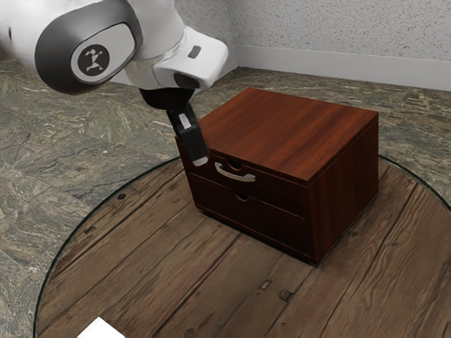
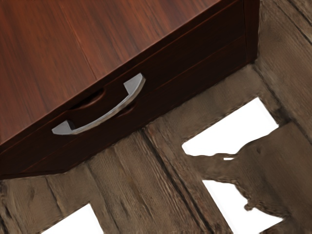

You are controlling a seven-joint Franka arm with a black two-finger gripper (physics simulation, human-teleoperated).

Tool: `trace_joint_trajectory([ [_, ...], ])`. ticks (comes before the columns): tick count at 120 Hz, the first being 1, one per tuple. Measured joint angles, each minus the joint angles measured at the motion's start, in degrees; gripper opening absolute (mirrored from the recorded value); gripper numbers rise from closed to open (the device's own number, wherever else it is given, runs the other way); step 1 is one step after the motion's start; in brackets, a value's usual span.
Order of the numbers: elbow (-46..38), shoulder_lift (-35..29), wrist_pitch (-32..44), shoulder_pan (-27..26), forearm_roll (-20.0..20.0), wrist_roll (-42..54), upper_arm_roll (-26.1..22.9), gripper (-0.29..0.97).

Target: Pull the drawer handle with one arm to open the drawer

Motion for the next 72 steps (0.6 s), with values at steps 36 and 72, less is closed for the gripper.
trace_joint_trajectory([
  [36, -13.85, -0.23, 15.38, 0.4, 2.31, 15.25, 3.7, 0.68],
  [72, -22.28, -3.03, 21.05, -1.45, 2.31, 26.59, 5.9, 0.68],
])
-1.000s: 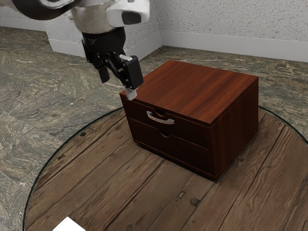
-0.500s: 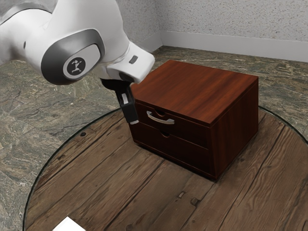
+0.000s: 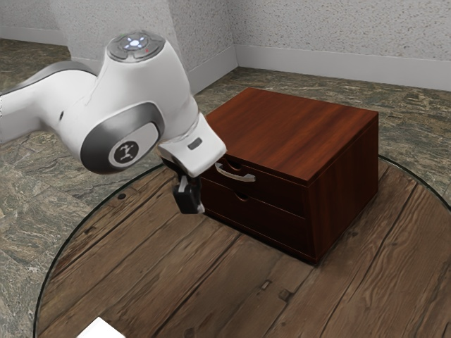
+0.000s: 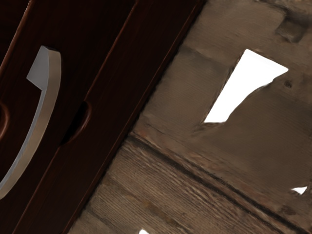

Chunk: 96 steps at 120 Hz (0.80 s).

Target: Pull the drawer handle with one arm to open the drawer

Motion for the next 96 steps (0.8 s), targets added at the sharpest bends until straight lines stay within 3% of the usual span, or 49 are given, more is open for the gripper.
trace_joint_trajectory([
  [52, -2.2, 0.6, 10.49, -3.6, 1.41, 12.33, 3.15, 0.68],
  [96, -2.27, 2.88, 12.7, -3.5, 2.82, 17.82, 4.1, 0.68],
])
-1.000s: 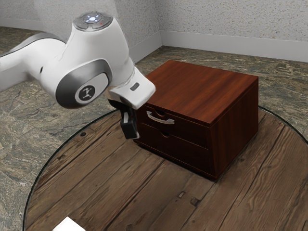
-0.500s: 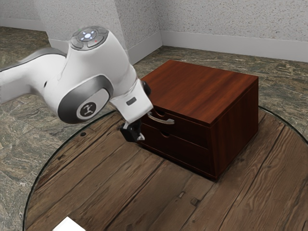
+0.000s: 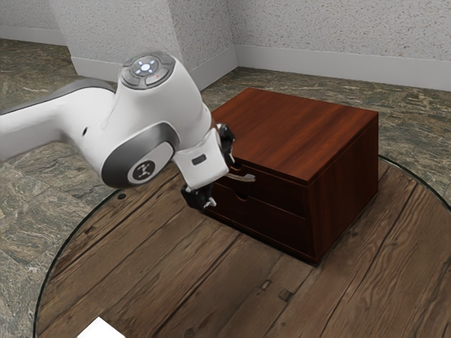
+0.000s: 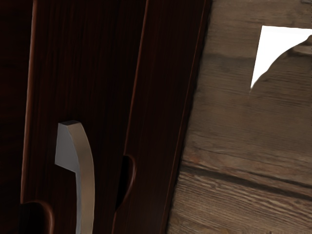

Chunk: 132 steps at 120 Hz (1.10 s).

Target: Pull the drawer handle with one arm to open the drawer

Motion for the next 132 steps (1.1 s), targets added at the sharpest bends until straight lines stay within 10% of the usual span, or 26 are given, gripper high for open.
trace_joint_trajectory([
  [132, -6.43, 1.12, 7.94, 0.49, 1.91, 5.15, 2.74, 0.69],
])
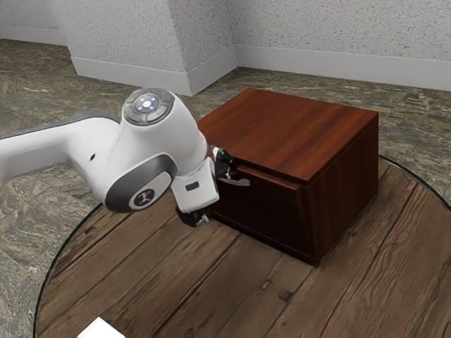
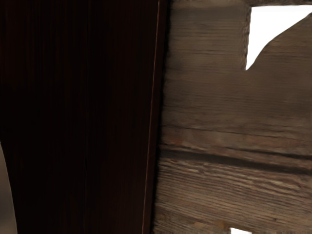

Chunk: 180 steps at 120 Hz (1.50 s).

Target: Pull the drawer handle with one arm to open the drawer

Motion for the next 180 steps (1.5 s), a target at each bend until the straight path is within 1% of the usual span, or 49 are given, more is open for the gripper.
trace_joint_trajectory([
  [7, -1.25, -1.02, 0.06, 0.05, -0.02, 0.09, -0.03, 0.7],
  [21, -4.1, -4.44, 0.04, -0.12, -0.03, 0.25, 0.02, 0.66],
  [25, -4.86, -5.1, 0.03, -0.19, -0.02, 0.28, 0.04, 0.66],
  [34, -6.4, -6.27, 0.03, -0.32, -0.04, 0.35, 0.06, 0.68],
  [56, -8.53, -8.62, 0.02, -0.79, -0.04, 0.46, 0.34, 0.66],
  [62, -9.06, -9.18, 0.05, -2.4, 0.35, 0.48, 2.17, 0.67],
  [68, -9.4, -10.11, 0.04, -7.98, 0.72, 0.51, 8.02, 0.67],
  [72, -9.55, -10.55, 0.03, -10.23, 1.04, 0.53, 10.45, 0.68],
  [83, -10.25, -11.73, -0.13, -12.36, 1.27, 0.58, 12.74, 0.68],
  [102, -12.33, -13.99, -0.35, -12.7, 1.08, 0.63, 13.18, 0.7],
  [119, -12.71, -14.26, -0.7, -12.59, 0.77, 0.71, 13.08, 0.74],
  [124, -12.79, -14.7, -0.88, -12.57, 0.7, 0.73, 12.9, 0.69],
  [131, -13.12, -15.56, -1.12, -12.58, 0.76, 0.74, 12.75, 0.67],
  [146, -13.24, -15.61, -2.13, -12.64, 1.09, 0.77, 12.71, 0.7],
  [149, -13.14, -15.18, -2.3, -12.62, 1.08, 0.77, 12.7, 0.72],
  [153, -13.07, -14.76, -2.49, -12.59, 1.14, 0.79, 12.72, 0.79],
  [159, -13.03, -14.55, -2.74, -12.26, 1.63, 0.85, 12.57, 0.82],
  [168, -13.22, -14.76, -3.0, -7.59, 1.57, 0.88, 7.98, 0.65],
  [180, -14.26, -16.43, -3.27, -6.03, 1.64, 0.85, 6.34, 0.49],
])
